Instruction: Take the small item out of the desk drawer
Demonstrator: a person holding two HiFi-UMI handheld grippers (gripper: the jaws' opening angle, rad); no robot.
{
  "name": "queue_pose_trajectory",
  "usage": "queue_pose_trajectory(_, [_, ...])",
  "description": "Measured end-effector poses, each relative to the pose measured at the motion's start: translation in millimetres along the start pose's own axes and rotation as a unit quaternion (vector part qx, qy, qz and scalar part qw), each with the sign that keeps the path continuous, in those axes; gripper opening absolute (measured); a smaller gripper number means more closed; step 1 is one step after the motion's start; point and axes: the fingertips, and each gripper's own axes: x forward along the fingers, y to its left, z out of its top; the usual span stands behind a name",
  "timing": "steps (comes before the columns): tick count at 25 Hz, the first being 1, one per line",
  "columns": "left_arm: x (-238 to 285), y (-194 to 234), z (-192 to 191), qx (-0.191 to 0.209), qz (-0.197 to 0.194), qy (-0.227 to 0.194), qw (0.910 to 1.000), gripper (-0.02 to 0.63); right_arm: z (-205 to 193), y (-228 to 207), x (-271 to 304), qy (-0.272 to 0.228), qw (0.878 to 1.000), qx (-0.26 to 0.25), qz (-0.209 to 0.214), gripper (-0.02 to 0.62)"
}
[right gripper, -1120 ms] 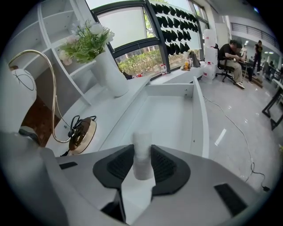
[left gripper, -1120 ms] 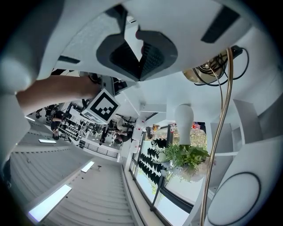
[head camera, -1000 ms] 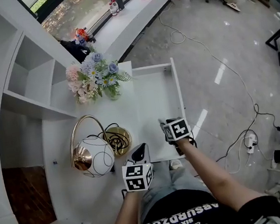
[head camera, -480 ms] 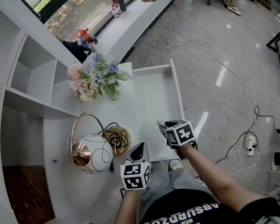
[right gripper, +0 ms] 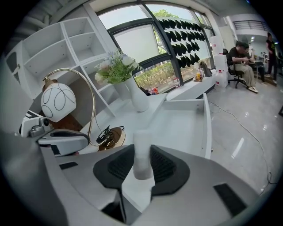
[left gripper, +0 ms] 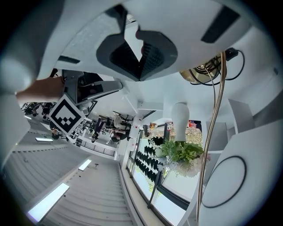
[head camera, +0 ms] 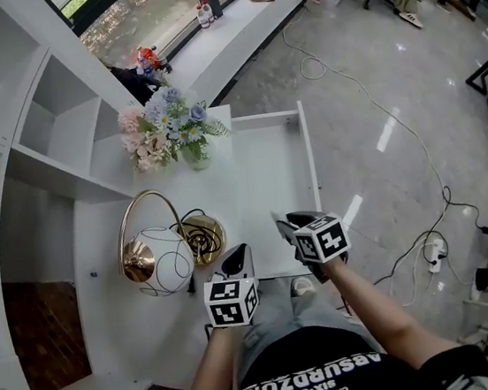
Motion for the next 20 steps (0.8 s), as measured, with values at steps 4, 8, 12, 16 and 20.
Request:
queue_pose_trajectory(4, [-2, -1, 2, 0.002, 0.001, -0.003, 1.0000, 0.005, 1, 9, -14, -0.014, 1.000, -0.004, 0.015, 0.110])
queue_pose_trajectory(8, [-5, -4, 3, 0.002, 0.001, -0.006, 1.0000, 0.005, 2, 18, -30, -0.035, 0.999, -0.006, 0.039, 0.110])
queue_pose_trajectory(12, [-8, -7, 4, 0.003, 0.002, -0.010, 0.9999, 0.005, 3, 27, -45, -0.056, 0.996, -0.014, 0.063, 0.110])
queue_pose_trajectory(16, [-13, -10, 6, -0.003, 0.000, -0.016, 0.9999, 0.005, 3, 38, -58, -0.075, 0.993, -0.029, 0.081, 0.110])
queue_pose_trajectory(20, [-19, -16, 9, -0.016, -0.002, -0.027, 0.9995, 0.005, 3, 48, -71, -0.089, 0.991, -0.042, 0.094, 0.110])
